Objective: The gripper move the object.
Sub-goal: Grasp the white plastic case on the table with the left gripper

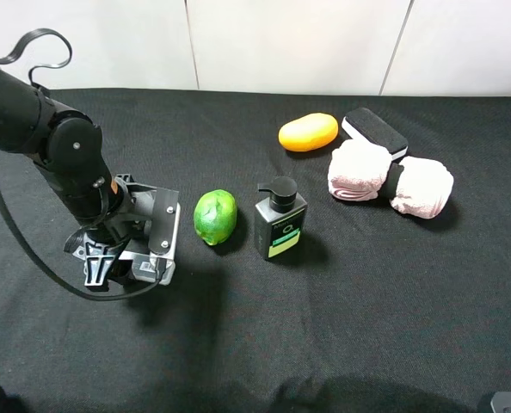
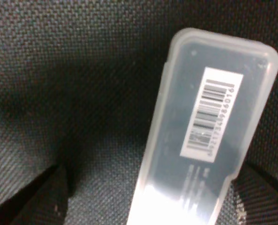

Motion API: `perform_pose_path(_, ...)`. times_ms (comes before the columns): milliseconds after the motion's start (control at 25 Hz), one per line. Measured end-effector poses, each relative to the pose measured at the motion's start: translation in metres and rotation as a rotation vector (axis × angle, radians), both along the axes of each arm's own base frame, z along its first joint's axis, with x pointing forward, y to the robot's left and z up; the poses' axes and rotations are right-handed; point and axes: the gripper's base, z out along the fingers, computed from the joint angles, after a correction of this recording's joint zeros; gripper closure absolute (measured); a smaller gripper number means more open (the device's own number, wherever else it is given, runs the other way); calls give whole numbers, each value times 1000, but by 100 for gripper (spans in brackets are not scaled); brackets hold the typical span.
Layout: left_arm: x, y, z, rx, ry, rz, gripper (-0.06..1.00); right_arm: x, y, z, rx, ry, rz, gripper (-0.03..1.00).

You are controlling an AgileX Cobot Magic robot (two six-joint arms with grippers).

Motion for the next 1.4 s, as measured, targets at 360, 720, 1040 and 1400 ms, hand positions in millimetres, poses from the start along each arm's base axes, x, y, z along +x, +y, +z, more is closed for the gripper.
perform_pose_path(360,0,0,-1,-4,-6,0,18,0,0,0,0,0,0,27)
perform_pose_path(720,0,0,-5,1,3,1,21,0,0,0,1,0,1,27)
perform_pose_path(1040,0,0,-5,1,3,1,22,0,0,0,0,0,0,27)
perform_pose_path(1400,0,0,-5,1,3,1,30,0,0,0,0,0,0,27)
